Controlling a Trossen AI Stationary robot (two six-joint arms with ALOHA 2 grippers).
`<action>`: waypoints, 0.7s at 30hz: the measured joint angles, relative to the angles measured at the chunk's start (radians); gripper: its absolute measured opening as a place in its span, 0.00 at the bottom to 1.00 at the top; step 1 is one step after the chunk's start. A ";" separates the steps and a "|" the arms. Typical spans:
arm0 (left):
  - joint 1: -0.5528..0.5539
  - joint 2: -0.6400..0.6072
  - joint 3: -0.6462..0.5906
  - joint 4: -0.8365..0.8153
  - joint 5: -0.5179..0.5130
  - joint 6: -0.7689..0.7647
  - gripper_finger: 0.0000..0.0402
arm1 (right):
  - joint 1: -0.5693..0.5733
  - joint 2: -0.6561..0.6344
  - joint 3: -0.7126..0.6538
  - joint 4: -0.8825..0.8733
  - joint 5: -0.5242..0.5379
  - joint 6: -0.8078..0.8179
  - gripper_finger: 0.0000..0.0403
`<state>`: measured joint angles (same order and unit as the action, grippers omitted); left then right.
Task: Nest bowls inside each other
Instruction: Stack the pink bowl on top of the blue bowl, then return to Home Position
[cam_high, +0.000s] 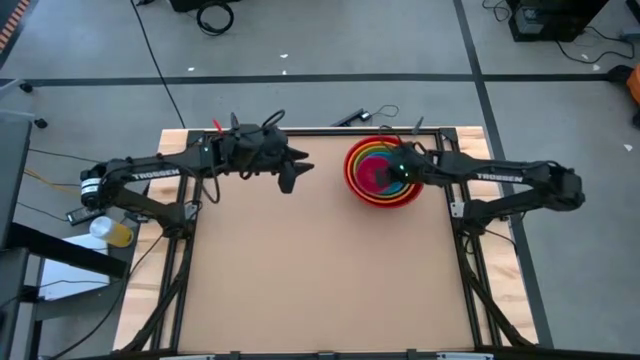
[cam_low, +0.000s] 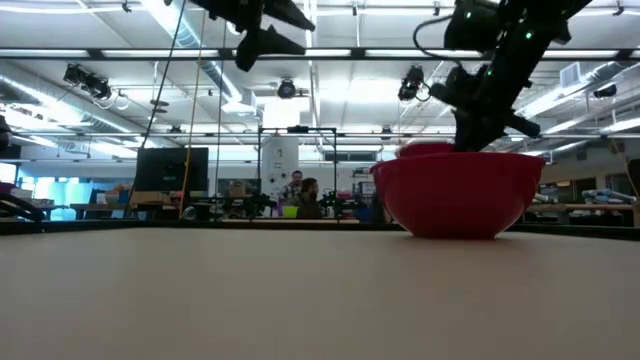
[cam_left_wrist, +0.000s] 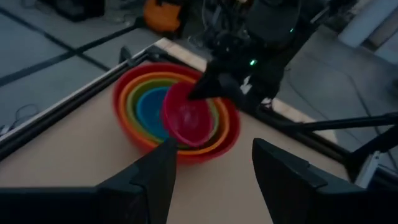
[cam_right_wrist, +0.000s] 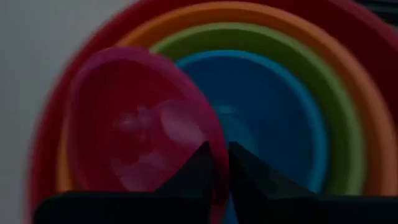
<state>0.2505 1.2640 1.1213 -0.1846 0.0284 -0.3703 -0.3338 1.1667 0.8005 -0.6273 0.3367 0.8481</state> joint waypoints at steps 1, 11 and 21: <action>0.007 0.000 0.000 -0.015 0.000 0.003 0.52 | -0.017 0.009 0.000 -0.010 -0.003 0.004 0.14; 0.034 0.001 0.000 -0.070 -0.007 0.269 0.53 | -0.121 0.001 0.000 -0.088 -0.106 0.008 0.35; 0.104 -0.170 0.000 -0.194 0.103 0.305 0.45 | -0.108 -0.239 0.000 0.024 -0.312 -0.152 0.42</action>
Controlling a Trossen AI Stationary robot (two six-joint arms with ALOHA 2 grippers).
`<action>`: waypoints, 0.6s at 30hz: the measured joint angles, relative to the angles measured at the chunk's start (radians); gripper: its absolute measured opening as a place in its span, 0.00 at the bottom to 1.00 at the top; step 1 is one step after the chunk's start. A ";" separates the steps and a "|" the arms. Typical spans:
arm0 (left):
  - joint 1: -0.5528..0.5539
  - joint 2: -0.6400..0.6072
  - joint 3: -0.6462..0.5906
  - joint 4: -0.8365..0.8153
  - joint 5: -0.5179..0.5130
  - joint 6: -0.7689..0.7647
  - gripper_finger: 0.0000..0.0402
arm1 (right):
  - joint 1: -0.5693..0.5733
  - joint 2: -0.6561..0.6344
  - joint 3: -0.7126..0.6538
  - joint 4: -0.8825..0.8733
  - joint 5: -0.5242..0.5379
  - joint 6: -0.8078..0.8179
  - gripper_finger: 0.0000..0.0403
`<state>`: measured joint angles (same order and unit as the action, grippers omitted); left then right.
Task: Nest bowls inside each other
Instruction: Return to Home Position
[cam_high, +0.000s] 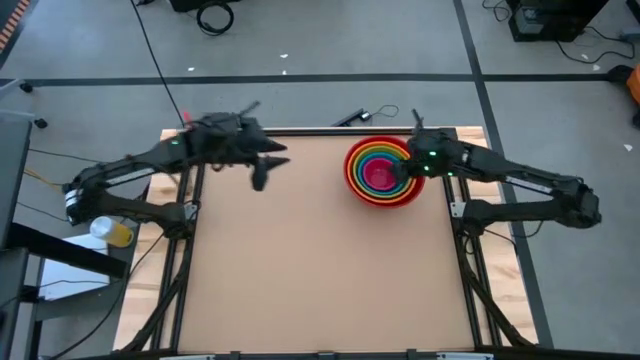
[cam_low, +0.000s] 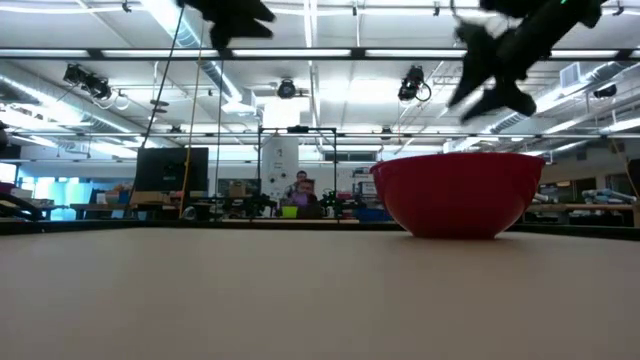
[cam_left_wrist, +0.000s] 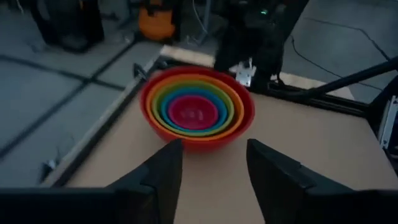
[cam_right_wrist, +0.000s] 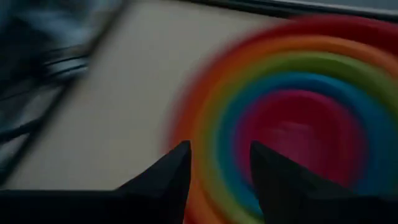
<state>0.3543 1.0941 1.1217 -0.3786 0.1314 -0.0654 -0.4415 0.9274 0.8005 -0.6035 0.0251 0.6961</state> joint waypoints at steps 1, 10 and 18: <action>0.016 -0.033 0.000 -0.012 0.020 0.024 0.42 | 0.016 -0.028 0.000 0.031 -0.058 -0.038 0.41; 0.087 -0.122 -0.117 0.136 0.289 0.034 0.16 | 0.274 -0.111 0.000 0.318 -0.254 -0.249 0.09; -0.028 -0.167 -0.493 0.663 0.309 -0.077 0.02 | 0.561 -0.123 0.000 0.322 -0.026 -0.329 0.02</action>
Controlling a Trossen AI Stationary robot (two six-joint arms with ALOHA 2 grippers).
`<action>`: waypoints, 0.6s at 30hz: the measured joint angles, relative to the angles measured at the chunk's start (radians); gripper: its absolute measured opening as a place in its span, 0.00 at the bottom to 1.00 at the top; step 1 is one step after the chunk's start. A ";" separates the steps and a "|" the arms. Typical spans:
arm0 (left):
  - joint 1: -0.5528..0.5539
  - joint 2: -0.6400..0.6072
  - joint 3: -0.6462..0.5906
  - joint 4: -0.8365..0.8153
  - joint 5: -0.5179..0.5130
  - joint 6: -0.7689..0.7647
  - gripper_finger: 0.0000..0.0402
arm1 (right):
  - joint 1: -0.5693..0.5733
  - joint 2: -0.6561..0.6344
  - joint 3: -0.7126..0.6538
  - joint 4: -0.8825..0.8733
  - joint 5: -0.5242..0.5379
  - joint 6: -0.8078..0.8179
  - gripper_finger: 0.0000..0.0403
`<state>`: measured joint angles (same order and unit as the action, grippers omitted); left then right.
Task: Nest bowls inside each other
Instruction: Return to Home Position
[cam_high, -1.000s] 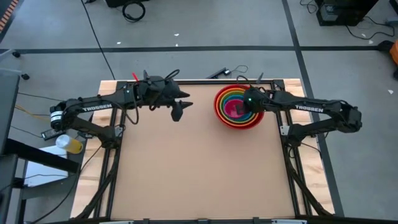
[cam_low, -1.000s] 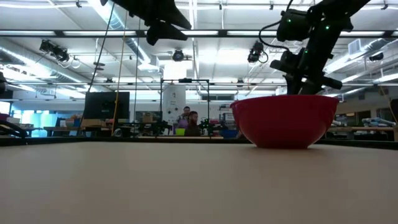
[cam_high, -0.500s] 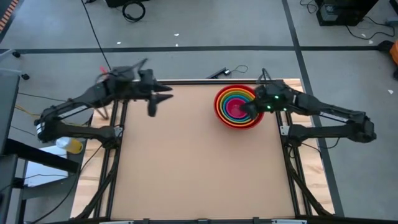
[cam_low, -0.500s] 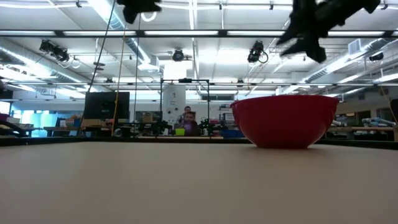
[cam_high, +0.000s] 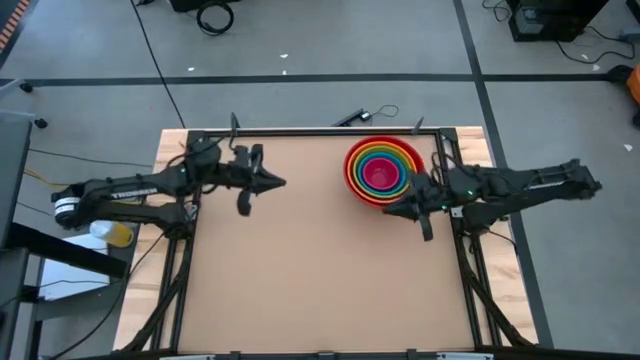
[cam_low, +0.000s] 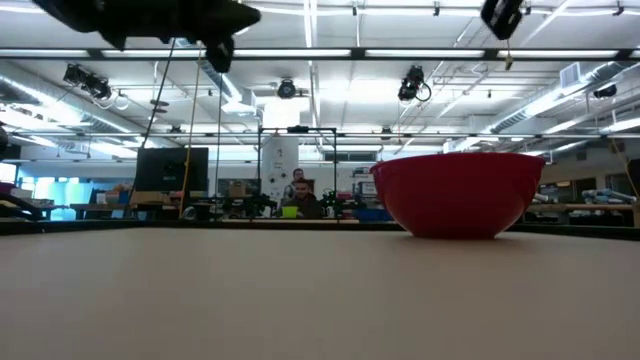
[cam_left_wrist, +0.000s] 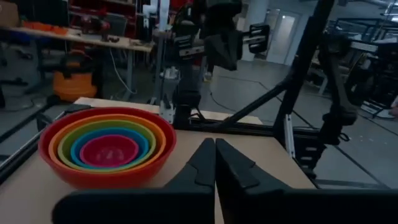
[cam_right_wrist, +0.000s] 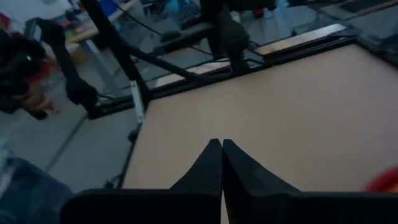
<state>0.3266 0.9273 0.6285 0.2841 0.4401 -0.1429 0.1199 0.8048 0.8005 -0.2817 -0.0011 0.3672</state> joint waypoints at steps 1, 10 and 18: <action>-0.005 -0.031 -0.019 -0.013 -0.001 0.001 0.02 | 0.026 -0.019 0.000 -0.026 0.044 -0.004 0.01; -0.007 -0.394 -0.041 -0.420 -0.003 0.053 0.01 | 0.121 -0.269 0.001 -0.302 0.263 -0.166 0.02; -0.007 -0.561 -0.225 -0.468 -0.020 0.159 0.01 | 0.081 -0.450 -0.103 -0.256 0.217 -0.261 0.01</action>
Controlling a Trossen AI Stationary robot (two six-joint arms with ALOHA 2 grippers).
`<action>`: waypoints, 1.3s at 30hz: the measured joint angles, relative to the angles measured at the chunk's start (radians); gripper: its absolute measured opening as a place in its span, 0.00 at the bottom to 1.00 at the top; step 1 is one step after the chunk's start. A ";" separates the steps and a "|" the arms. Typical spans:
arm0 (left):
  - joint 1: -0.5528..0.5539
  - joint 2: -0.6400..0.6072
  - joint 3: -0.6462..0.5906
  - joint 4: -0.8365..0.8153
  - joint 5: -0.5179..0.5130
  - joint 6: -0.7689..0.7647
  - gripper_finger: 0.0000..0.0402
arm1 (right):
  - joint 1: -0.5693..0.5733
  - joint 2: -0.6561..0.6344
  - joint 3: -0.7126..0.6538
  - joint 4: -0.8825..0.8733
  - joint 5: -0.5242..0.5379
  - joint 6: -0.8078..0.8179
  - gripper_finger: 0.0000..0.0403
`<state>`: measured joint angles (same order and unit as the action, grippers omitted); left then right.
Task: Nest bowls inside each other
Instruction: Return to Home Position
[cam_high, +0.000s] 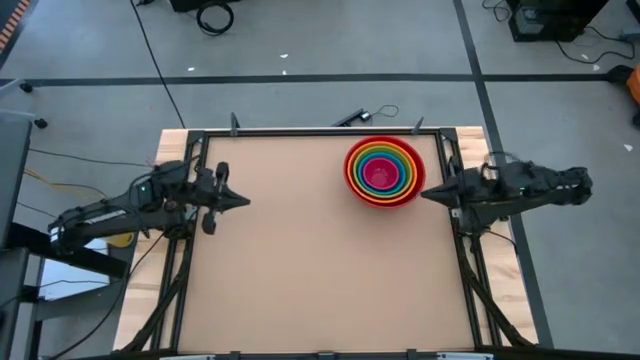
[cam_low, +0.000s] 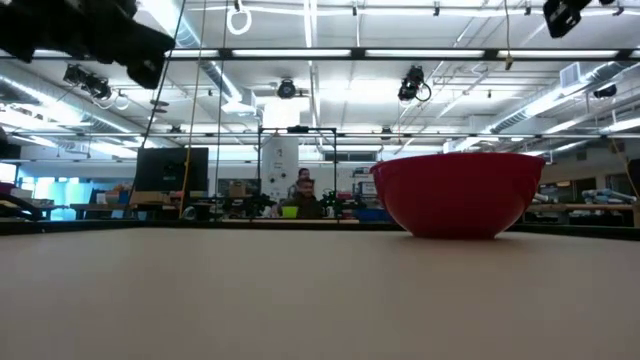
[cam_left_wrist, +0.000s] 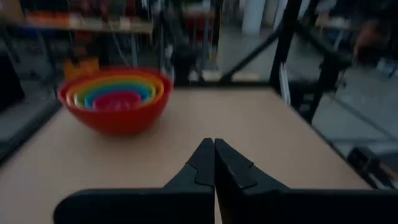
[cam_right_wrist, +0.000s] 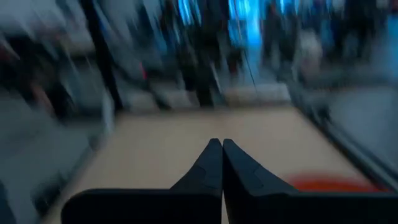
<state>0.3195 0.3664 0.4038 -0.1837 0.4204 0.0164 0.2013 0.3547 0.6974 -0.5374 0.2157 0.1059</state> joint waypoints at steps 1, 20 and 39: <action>0.000 -0.019 -0.032 0.052 0.000 -0.022 0.01 | 0.000 -0.035 -0.038 0.086 -0.012 -0.004 0.01; -0.001 -0.321 -0.234 0.126 0.012 -0.128 0.00 | -0.114 -0.297 -0.572 0.526 -0.146 0.227 0.00; -0.005 -0.362 -0.394 0.348 0.015 -0.188 0.01 | -0.270 -0.332 -0.640 0.633 -0.278 0.152 0.01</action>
<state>0.3141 0.0044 0.0093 0.1640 0.4349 -0.1716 -0.0690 0.0231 0.0578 0.0955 -0.0624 0.2582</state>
